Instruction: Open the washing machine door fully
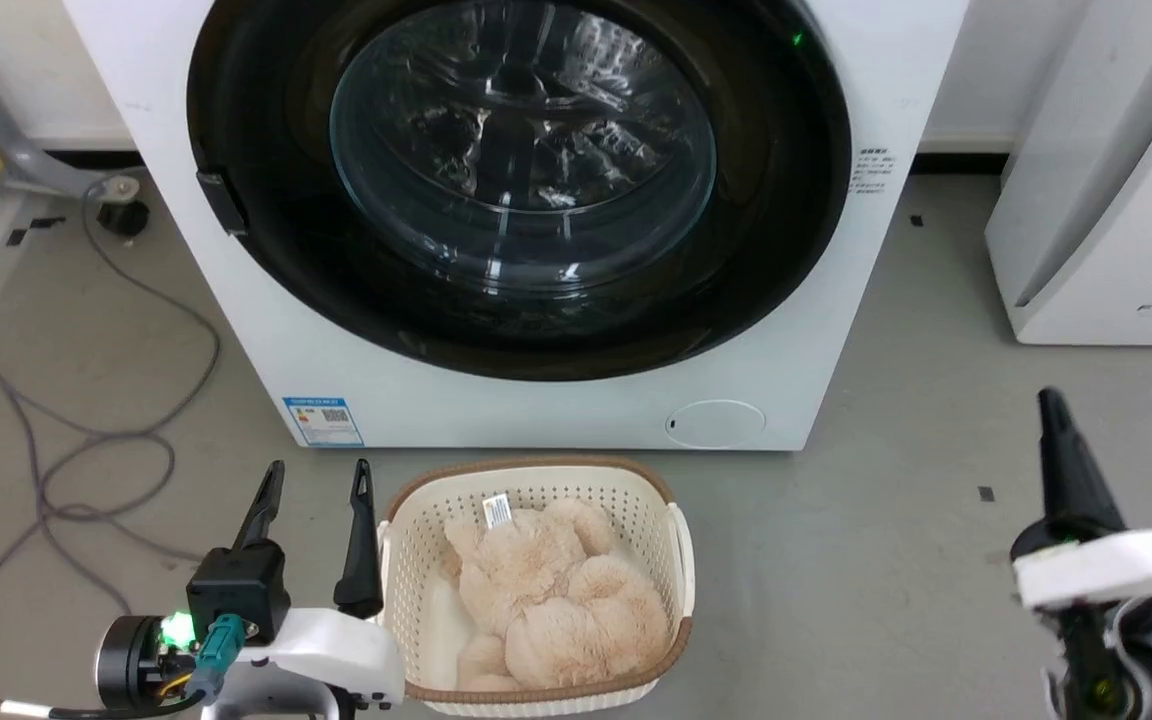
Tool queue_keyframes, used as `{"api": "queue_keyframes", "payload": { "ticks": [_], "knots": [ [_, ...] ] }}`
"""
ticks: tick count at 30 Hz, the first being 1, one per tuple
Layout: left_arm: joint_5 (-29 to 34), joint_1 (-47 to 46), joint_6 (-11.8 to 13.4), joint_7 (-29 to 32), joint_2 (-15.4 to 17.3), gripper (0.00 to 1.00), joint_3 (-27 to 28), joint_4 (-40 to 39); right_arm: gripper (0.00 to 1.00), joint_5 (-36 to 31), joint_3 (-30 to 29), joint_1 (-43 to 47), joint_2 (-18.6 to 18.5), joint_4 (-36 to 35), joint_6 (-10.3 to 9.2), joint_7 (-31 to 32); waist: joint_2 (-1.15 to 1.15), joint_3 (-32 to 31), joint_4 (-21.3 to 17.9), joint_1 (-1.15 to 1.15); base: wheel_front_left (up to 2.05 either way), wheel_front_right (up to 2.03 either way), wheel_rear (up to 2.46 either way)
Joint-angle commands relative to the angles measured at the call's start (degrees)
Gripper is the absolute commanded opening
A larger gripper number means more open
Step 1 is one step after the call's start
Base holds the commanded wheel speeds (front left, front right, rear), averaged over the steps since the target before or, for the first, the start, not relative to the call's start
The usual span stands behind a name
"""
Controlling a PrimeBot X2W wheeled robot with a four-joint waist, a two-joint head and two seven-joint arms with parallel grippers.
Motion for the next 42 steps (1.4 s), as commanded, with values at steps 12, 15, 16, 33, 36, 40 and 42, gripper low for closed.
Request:
{"api": "queue_keyframes", "payload": {
  "ticks": [12,15,16,33,36,40,42],
  "knots": [
    [-0.7,-3.5,1.4,-2.1,0.0,1.00,-1.0,-1.3,0.00,11.4,-3.3,-13.3,-3.8,9.3,0.03,0.1,0.00,4.7,1.3,0.00,0.00,0.00,0.00],
    [-0.8,-4.3,1.7,-2.4,0.0,1.00,-1.3,-1.4,0.00,13.3,-3.5,-16.6,-4.7,11.3,0.03,0.0,0.00,6.0,1.7,0.00,0.00,0.00,0.00],
    [-0.9,-4.5,1.8,-2.6,0.0,1.00,-1.3,-1.5,0.00,13.8,-3.5,-17.7,-5.0,11.9,0.03,-0.1,0.00,6.4,1.9,0.00,0.00,0.00,0.00],
    [-1.8,-7.8,3.5,-4.5,0.0,1.00,-2.9,-2.6,0.00,21.0,-1.9,-34.1,-8.1,21.4,0.04,-0.7,0.00,12.3,3.9,0.00,0.00,0.00,0.00],
    [-2.0,-8.4,3.8,-4.8,0.0,1.00,-3.2,-2.7,0.00,21.7,-0.9,-37.2,-8.7,23.4,0.04,-0.8,0.00,13.3,4.3,0.00,0.00,0.00,0.00],
    [-2.3,-9.1,4.3,-5.3,0.0,1.00,-3.7,-2.8,0.00,23.0,0.2,-41.2,-9.5,26.2,0.04,-0.9,0.00,14.5,5.0,0.00,0.00,0.00,0.00],
    [-2.5,-9.4,4.6,-5.5,0.0,1.00,-4.0,-2.9,0.00,23.5,1.0,-42.9,-9.9,27.6,0.04,-1.0,0.00,15.1,5.4,0.00,0.00,0.00,0.00]
  ]
}}
